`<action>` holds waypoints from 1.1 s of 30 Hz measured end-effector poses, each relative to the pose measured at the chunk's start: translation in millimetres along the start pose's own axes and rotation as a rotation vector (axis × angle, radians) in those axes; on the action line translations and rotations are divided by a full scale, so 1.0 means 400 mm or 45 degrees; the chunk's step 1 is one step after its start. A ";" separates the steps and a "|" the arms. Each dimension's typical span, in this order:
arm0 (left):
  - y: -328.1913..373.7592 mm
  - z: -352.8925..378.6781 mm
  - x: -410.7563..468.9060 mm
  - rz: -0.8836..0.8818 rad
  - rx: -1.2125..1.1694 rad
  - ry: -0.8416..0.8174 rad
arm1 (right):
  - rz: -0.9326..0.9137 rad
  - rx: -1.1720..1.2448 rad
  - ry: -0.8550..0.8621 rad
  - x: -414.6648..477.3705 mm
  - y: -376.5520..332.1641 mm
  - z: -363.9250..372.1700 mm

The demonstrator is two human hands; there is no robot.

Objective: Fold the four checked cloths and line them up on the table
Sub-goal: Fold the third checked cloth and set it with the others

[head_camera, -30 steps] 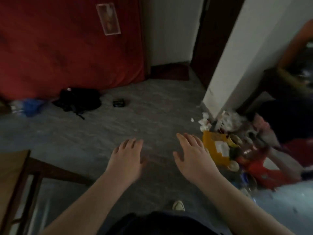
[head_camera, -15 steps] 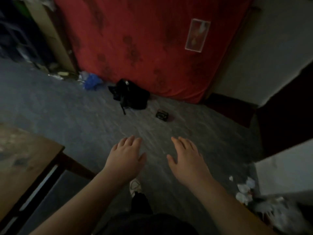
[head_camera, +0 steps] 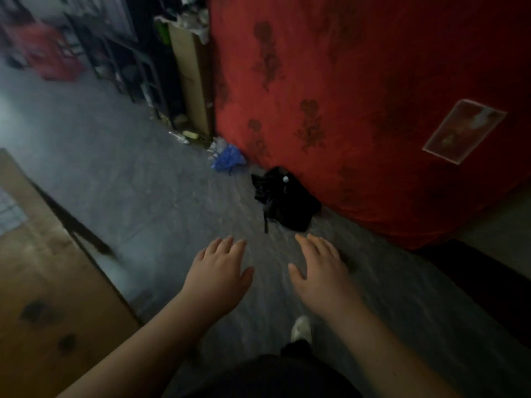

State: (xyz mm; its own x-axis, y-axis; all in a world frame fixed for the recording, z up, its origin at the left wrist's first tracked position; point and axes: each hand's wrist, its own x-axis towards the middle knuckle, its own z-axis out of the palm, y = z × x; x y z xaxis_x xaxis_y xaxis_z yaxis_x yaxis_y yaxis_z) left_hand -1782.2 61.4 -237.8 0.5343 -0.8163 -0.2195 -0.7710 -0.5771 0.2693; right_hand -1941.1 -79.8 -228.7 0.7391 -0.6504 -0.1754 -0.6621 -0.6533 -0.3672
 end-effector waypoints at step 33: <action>-1.025 -0.215 0.363 -1.719 -0.598 0.385 | -1.491 -0.377 -0.766 1.147 -1.134 0.296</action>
State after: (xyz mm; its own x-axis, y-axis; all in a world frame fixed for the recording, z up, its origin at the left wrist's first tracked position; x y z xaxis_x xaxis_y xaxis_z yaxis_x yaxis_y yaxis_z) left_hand -1358.7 177.4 -299.2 0.8409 0.4015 -0.3629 0.5154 -0.7988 0.3104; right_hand -1287.1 -36.2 -250.7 0.7725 0.5622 -0.2953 0.4449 -0.8109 -0.3800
